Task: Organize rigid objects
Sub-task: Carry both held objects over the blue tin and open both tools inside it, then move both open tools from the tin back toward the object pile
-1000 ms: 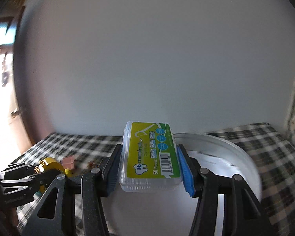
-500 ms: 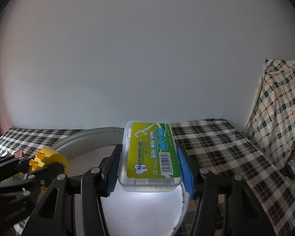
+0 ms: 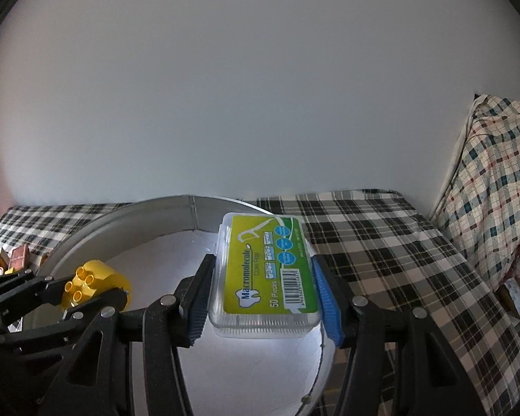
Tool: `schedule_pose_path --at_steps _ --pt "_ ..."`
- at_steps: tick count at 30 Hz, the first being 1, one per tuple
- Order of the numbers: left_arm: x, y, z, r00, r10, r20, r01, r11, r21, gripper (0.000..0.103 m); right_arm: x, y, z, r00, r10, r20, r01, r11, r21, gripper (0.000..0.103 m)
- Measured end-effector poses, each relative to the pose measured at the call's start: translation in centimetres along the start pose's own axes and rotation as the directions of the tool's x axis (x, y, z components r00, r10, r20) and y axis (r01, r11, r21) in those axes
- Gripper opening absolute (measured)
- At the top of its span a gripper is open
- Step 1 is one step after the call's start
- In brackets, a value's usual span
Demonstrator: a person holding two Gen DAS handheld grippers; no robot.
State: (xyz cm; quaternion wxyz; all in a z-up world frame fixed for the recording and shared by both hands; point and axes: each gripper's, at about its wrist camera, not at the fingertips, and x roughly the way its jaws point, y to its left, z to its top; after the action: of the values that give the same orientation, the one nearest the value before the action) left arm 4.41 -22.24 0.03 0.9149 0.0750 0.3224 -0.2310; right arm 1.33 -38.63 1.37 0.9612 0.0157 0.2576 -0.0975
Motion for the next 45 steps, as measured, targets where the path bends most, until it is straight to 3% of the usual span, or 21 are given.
schedule_pose_path --at_steps 6,7,9,11,12,15,18,24,30,35,39,42,45 --pt "0.0 -0.1 -0.1 0.999 0.036 0.001 -0.036 0.999 0.016 0.031 0.4 0.9 -0.4 1.000 0.016 -0.021 -0.016 1.000 -0.020 0.057" --pt "-0.2 0.0 -0.2 0.998 0.055 0.007 -0.056 0.998 0.017 0.032 0.4 1.0 -0.4 1.000 0.014 -0.023 -0.015 1.000 -0.024 0.064" --pt "-0.8 0.3 -0.2 0.997 0.076 0.030 -0.076 0.997 0.002 0.056 0.4 1.1 -0.3 1.000 0.008 -0.020 -0.008 1.000 -0.019 0.081" --pt "-1.7 0.8 -0.2 0.994 0.089 0.066 -0.087 0.995 -0.038 0.100 -0.5 0.7 -0.2 0.999 0.029 0.027 -0.030 0.999 0.012 0.082" --pt "-2.4 1.2 -0.2 0.990 0.102 0.096 -0.096 0.993 -0.066 0.103 -1.0 0.5 0.0 0.998 0.036 0.053 -0.038 0.999 0.027 0.085" --pt "-3.4 1.8 0.0 0.986 0.098 0.133 -0.088 0.993 -0.083 0.102 -2.5 -0.2 0.3 0.990 0.028 0.142 -0.038 0.997 0.067 0.094" --pt "-3.5 2.7 -0.3 0.984 0.121 0.130 -0.108 0.989 -0.099 0.103 -3.2 -0.3 0.4 0.983 0.010 0.183 -0.024 0.997 0.073 0.094" --pt "-4.1 4.4 -1.0 0.979 0.158 0.127 -0.142 0.982 -0.126 0.102 -3.1 -0.5 0.4 0.982 -0.016 0.189 -0.003 0.995 0.096 0.094" --pt "-5.3 5.9 -2.4 0.952 0.268 0.149 -0.258 0.963 -0.081 0.102 -3.5 -0.7 0.0 0.972 -0.072 0.223 0.043 0.991 0.129 0.094" --pt "-6.2 8.3 -3.8 0.943 0.301 0.142 -0.289 0.952 -0.100 0.102 -4.3 0.3 -0.4 0.957 -0.125 0.261 0.096 0.988 0.120 0.094" --pt "-7.1 9.7 -4.9 0.936 0.327 0.134 -0.317 0.944 -0.092 0.102 -5.1 1.8 -0.7 0.949 -0.122 0.291 0.101 0.991 0.084 0.094" --pt "-7.7 10.7 -5.3 0.936 0.323 0.137 -0.310 0.944 -0.109 0.102 -5.1 3.1 -0.8 0.946 -0.138 0.295 0.137 0.990 0.022 0.094" --pt "-8.1 11.5 -5.7 0.941 0.313 0.128 -0.297 0.947 -0.125 0.102 -5.8 3.5 -1.0 0.937 -0.151 0.313 0.149 0.988 0.033 0.094"
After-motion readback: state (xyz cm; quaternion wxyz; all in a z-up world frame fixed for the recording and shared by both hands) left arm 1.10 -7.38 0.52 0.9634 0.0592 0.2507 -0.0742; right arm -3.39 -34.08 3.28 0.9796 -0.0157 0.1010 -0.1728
